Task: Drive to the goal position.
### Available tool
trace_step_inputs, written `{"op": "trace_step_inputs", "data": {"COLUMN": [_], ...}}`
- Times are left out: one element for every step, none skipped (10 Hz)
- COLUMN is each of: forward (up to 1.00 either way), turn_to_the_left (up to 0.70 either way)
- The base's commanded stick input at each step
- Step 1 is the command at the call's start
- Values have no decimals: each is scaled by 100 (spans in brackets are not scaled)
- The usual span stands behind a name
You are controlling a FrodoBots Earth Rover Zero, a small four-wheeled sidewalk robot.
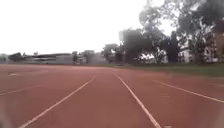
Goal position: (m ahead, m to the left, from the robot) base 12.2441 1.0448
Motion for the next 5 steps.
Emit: {"op": "trace_step_inputs", "data": {"forward": [45, 45, 45, 45, 45], "turn_to_the_left": [0, 0, 0, 0, 0]}}
